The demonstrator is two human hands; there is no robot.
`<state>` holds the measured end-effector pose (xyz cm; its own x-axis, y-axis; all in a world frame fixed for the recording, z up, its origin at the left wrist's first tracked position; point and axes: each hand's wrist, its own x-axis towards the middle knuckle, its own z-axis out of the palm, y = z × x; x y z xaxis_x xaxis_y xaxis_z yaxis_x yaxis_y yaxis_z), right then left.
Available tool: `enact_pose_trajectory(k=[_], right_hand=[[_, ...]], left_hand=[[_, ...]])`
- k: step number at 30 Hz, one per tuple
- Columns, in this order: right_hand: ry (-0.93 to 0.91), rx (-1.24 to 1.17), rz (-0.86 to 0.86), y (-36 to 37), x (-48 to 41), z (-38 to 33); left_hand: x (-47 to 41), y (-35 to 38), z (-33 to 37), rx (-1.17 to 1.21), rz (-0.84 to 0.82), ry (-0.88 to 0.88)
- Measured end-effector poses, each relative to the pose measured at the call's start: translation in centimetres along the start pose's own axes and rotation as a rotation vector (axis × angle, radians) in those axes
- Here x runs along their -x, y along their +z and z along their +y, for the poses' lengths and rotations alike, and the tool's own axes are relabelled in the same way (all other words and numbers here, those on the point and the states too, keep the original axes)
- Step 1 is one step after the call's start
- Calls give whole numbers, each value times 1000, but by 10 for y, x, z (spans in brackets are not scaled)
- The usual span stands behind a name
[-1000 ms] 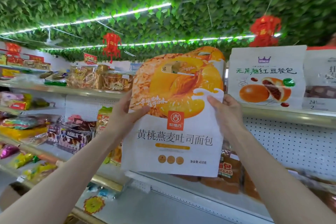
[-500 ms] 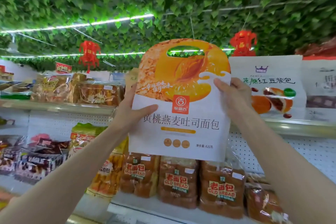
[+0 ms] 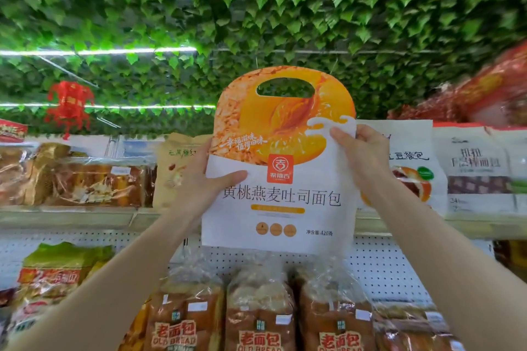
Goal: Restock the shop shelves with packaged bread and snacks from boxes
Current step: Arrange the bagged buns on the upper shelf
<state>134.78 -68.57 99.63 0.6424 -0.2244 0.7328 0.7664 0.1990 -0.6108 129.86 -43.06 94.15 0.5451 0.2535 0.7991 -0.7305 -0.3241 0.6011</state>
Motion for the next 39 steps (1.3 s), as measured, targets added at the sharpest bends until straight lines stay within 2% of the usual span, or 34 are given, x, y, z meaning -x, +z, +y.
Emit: enact_pose_trajectory(k=[12, 26, 31, 35, 39], right_hand=[[-98, 206, 92, 34, -43, 13], [-134, 214, 53, 45, -75, 57], [-187, 180, -4, 41, -75, 68], [-249, 188, -129, 34, -60, 77], [-205, 200, -163, 23, -32, 94]], left_hand=[[-65, 4, -36, 91, -22, 37], [-84, 15, -72, 49, 22, 32], [-80, 16, -72, 21, 14, 31], [-75, 18, -70, -15, 29, 46], [-66, 22, -66, -54, 47, 54]])
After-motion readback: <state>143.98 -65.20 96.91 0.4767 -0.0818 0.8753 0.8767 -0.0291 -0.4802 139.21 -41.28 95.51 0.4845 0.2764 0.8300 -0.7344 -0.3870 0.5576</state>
